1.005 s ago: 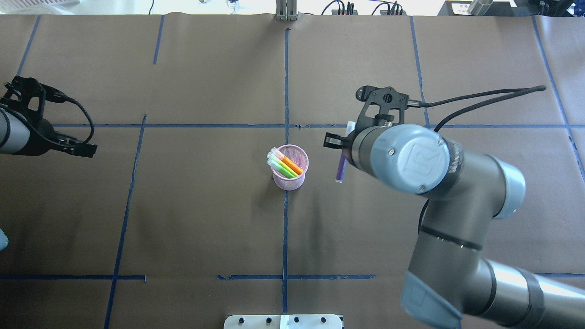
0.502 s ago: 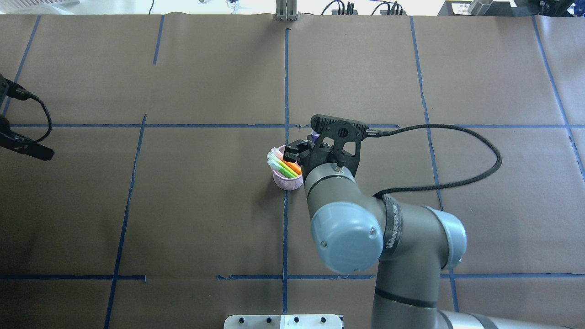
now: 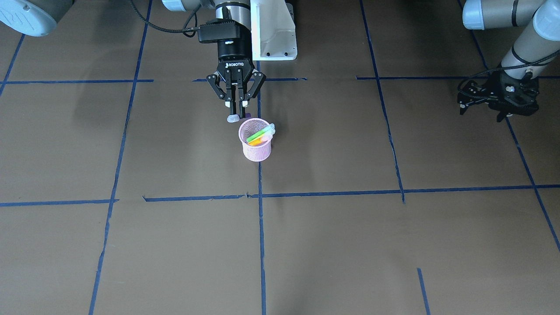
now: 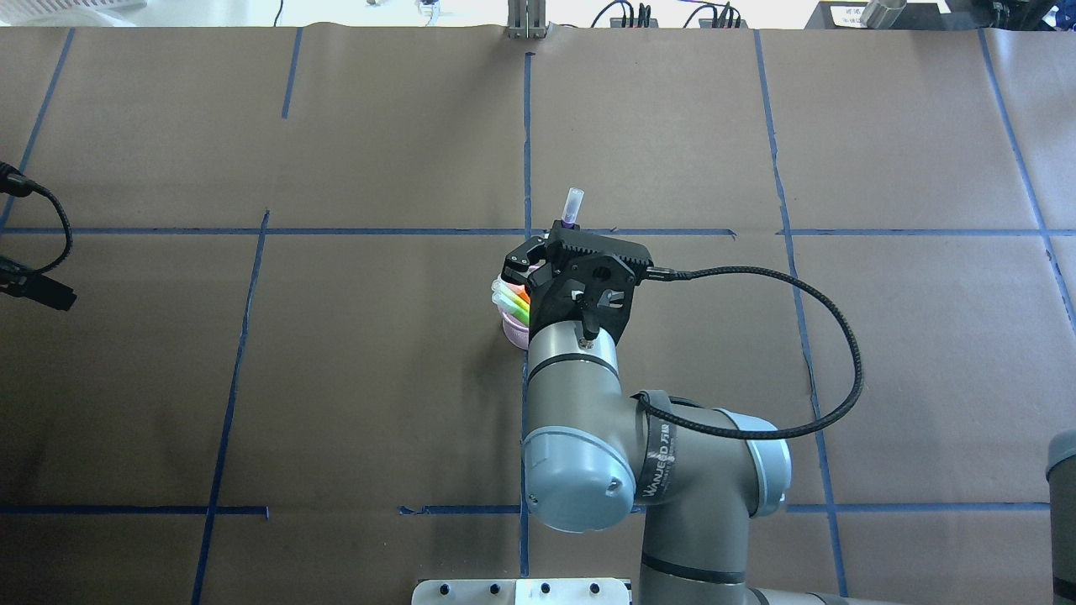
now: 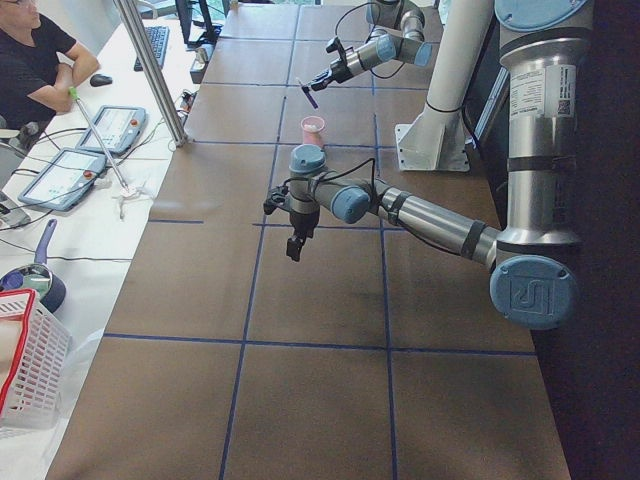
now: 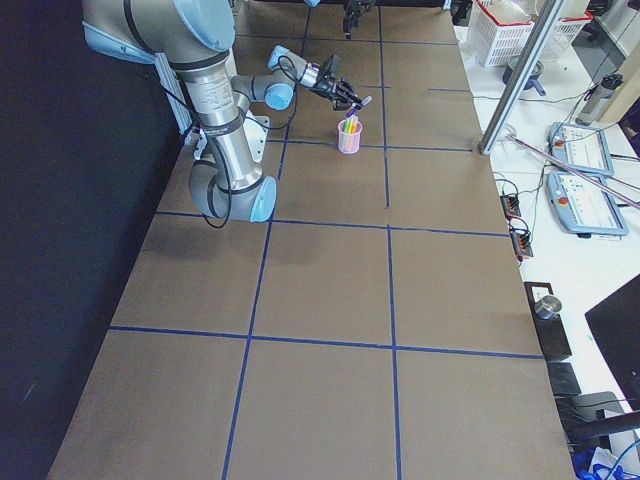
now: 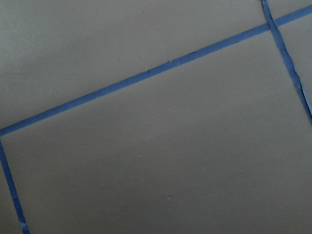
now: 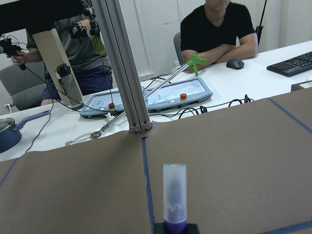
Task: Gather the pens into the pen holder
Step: 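Carry the purple marker over the pink cup with the right gripper and release it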
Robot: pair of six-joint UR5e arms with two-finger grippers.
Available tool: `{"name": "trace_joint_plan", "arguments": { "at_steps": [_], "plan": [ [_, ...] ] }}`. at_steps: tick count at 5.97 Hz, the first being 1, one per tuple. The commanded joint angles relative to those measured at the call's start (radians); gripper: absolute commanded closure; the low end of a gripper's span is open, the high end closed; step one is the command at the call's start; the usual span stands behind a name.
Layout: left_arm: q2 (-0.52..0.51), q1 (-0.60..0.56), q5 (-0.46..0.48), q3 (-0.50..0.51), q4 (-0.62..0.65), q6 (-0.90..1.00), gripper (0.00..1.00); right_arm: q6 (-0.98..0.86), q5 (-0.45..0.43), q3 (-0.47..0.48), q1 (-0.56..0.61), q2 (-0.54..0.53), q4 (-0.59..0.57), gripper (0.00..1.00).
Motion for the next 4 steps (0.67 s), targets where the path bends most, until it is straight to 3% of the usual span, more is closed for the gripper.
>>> {"name": "trace_joint_plan", "arguments": {
  "at_steps": [1, 2, 4],
  "plan": [
    [0.001, 0.001, -0.001, 0.002, 0.002, 0.001, 0.01, 0.015, -0.111, -0.169, -0.013, 0.036, 0.115, 1.0],
    [-0.002, 0.001, -0.001, 0.004, 0.002, 0.001, 0.01, 0.003, -0.17, -0.192, -0.037, 0.036, 0.144, 1.0],
    [-0.008, -0.001, -0.008, 0.005, 0.004, 0.001, 0.01, -0.022, -0.169, -0.174, -0.049, 0.023, 0.142, 0.73]
  ]
}}
